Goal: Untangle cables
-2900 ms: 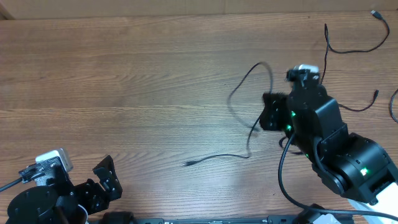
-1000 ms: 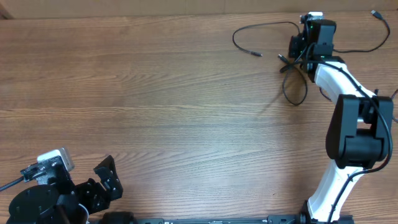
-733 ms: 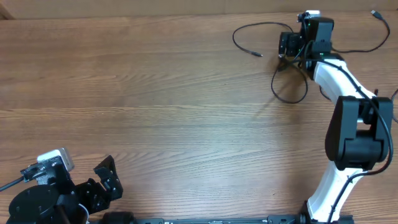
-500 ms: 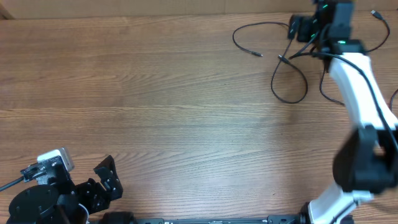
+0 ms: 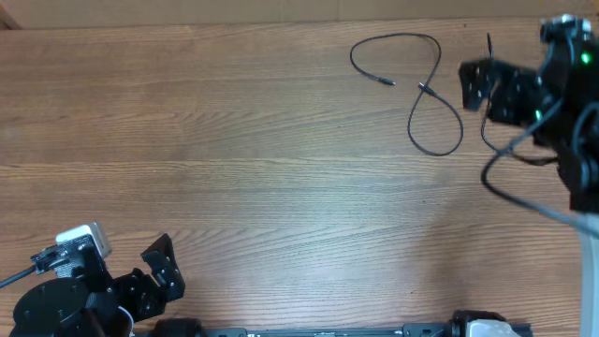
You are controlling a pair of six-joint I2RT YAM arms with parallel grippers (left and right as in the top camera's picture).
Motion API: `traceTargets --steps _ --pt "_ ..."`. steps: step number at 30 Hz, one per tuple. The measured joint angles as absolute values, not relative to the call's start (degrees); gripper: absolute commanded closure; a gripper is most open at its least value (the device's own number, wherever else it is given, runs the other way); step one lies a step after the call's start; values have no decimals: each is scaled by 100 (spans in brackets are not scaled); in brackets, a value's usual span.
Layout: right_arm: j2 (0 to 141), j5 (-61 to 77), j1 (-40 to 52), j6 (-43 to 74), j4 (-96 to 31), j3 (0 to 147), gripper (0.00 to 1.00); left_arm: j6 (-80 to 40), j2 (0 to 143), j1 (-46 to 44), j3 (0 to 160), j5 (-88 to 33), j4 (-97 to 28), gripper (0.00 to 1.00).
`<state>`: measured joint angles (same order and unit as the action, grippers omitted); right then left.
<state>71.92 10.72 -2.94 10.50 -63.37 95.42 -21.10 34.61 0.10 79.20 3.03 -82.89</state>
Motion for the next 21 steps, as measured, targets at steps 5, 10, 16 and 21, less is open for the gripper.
traceTargets --steps 5,10,16,21 --pt "6558 1162 -296 1328 -6549 9327 0 -2110 3461 10 7920 303 -8289 0" --pt "5695 1179 -296 1402 -6689 8967 0 -2112 3461 10 7920 305 -8289 0" --pt "4869 1157 -296 1446 -6938 8490 0 -2110 3461 10 7920 303 -8289 0" --pt "4794 1114 -296 1479 -7395 8154 0 -2112 3461 10 7920 305 -8287 1"
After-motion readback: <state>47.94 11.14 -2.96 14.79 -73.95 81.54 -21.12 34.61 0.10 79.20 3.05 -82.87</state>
